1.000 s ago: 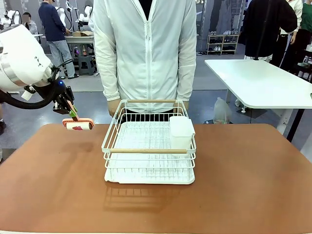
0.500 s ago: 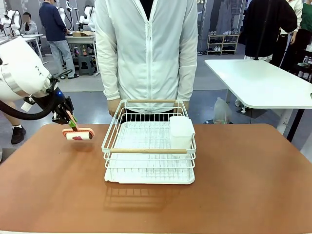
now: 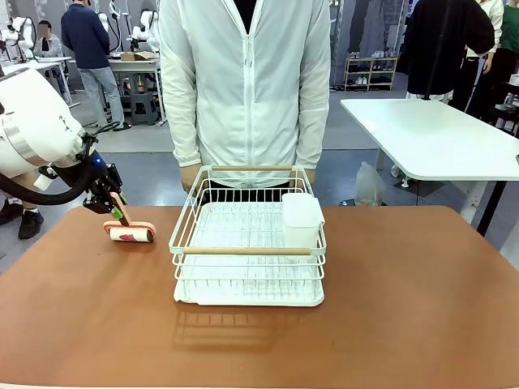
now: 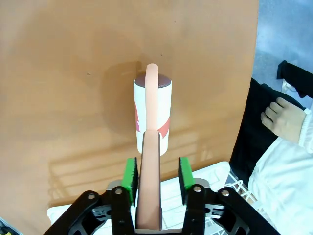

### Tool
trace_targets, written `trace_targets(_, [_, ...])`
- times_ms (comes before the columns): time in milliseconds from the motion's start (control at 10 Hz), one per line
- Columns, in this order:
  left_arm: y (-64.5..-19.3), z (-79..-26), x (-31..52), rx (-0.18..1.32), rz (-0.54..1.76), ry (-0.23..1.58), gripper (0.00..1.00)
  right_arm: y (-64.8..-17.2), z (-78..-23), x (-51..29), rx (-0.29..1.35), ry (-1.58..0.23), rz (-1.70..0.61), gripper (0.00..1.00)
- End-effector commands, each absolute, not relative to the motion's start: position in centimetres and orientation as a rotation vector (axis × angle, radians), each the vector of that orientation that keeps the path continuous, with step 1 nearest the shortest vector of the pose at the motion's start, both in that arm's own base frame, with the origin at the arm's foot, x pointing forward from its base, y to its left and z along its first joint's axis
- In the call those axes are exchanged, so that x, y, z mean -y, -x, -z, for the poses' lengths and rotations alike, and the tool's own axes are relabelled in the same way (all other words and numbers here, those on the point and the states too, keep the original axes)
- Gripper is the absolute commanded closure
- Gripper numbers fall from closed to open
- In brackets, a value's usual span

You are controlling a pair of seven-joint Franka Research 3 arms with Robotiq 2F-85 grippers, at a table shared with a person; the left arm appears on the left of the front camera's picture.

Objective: Clean the table.
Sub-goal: Place the Lint Roller down when the Dish drying rack is positioned in the middle of the table.

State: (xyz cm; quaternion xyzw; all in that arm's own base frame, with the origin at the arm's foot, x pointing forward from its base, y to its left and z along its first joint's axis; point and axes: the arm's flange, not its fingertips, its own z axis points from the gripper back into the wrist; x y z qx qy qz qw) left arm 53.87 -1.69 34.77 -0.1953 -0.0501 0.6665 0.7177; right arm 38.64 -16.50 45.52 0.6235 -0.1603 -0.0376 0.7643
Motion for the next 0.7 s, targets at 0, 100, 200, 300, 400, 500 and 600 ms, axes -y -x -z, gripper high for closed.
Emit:
trace_targets(0, [-52.9, -34.7, 1.1, 0.114, -1.458, 0.431, 0.26, -38.7, -46.0, 16.4, 0.355, -1.370, 0.081, 0.00])
trace_targets(100, [-52.7, -35.2, 1.1, 0.115, -1.458, 0.418, 0.03, -38.7, -46.0, 16.4, 0.355, -1.370, 0.081, 0.00])
trace_targets(200, [-52.3, -35.5, 1.1, 0.121, -1.454, 0.402, 0.00, -38.7, -46.0, 16.4, 0.355, -1.370, 0.081, 0.00])
trace_targets(300, [-51.8, -35.8, 1.2, 0.108, -1.464, 0.360, 0.00, -38.7, -46.0, 16.4, 0.355, -1.370, 0.081, 0.00])
trace_targets(400, [-51.3, -36.3, 1.3, 0.105, -1.484, 0.326, 0.00, -38.7, -46.0, 16.4, 0.355, -1.370, 0.081, 0.00])
trace_targets(500, [-50.6, -37.4, 1.4, 0.083, -1.478, 0.295, 0.00, -38.7, -46.0, 16.4, 0.355, -1.370, 0.081, 0.00])
trace_targets(600, [-50.3, -38.8, 1.6, 0.053, -1.465, 0.297, 0.00, -38.7, -46.0, 16.4, 0.355, -1.370, 0.081, 0.00])
